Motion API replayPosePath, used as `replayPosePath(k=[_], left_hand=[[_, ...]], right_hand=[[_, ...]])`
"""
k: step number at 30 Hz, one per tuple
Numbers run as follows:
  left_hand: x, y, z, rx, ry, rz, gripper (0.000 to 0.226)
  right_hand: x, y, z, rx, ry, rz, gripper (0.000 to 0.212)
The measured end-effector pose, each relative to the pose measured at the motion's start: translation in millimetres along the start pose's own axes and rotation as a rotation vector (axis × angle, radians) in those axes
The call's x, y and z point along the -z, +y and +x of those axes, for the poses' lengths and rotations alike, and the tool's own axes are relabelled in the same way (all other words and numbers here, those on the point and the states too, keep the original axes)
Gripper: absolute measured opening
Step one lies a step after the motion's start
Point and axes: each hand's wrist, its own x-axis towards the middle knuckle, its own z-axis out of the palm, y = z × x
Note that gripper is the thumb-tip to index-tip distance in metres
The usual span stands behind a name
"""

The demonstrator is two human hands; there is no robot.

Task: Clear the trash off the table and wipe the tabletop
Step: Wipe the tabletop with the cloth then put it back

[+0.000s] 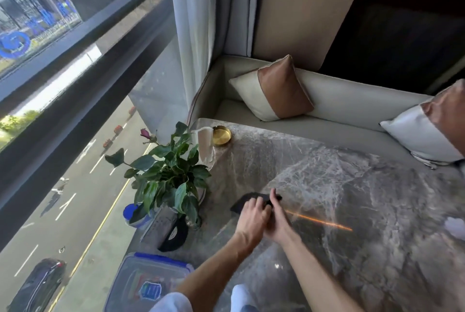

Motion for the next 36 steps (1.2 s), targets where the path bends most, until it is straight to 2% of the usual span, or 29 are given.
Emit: replayPosePath(k=[5,9,11,12,13,15,17,19,21,23,28,33,36], left_hand=[[9,66,-29,-0.195,0.06,0.111,0.052],[16,120,-59,-0.246,0.18,-0.009,0.023],[19,142,-70,-0.115,0.288,-0.213,0.015],[20,151,-73,0.016,0.348,-0.347,0.012],[22,159,-76,0.17,0.386,-0.5,0.014],[23,175,-75,0.42,0.427,-0.735,0.031],[27,188,-66,0.598,0.303,-0.944,0.046],[35,204,-60,0.653,0.033,-1.351,0.055],[36,215,-58,0.551,-0.204,-1.577,0.058],[29,231,-62,0.469,-0.335,-1.661,0.053],[9,275,-72,0.449,-0.409,-1.734,0.038],[-5,293,-68,0.476,-0.364,-1.804,0.048],[-8,298,-62,0.44,-0.4,-1.817,0.047]], right_hand=[[44,4,-65,0.085,0.05,0.063,0.051],[89,-1,-112,0.137,0.032,0.018,0.039],[114,-4,-133,0.203,0.022,0.036,0.037],[127,-7,-144,0.221,0.024,0.046,0.042],[139,-10,-157,0.223,0.026,0.059,0.044],[166,-17,-182,0.237,0.001,0.08,0.044],[190,-23,-209,0.244,0.002,0.069,0.037],[216,-27,-232,0.235,-0.028,0.047,0.029],[239,-31,-252,0.213,-0.064,0.025,0.027],[261,-32,-266,0.192,-0.093,-0.007,0.031],[304,-32,-297,0.162,-0.116,-0.04,0.036],[326,-26,-314,0.175,-0.07,-0.04,0.034],[327,-20,-320,0.212,0.003,-0.001,0.031]])
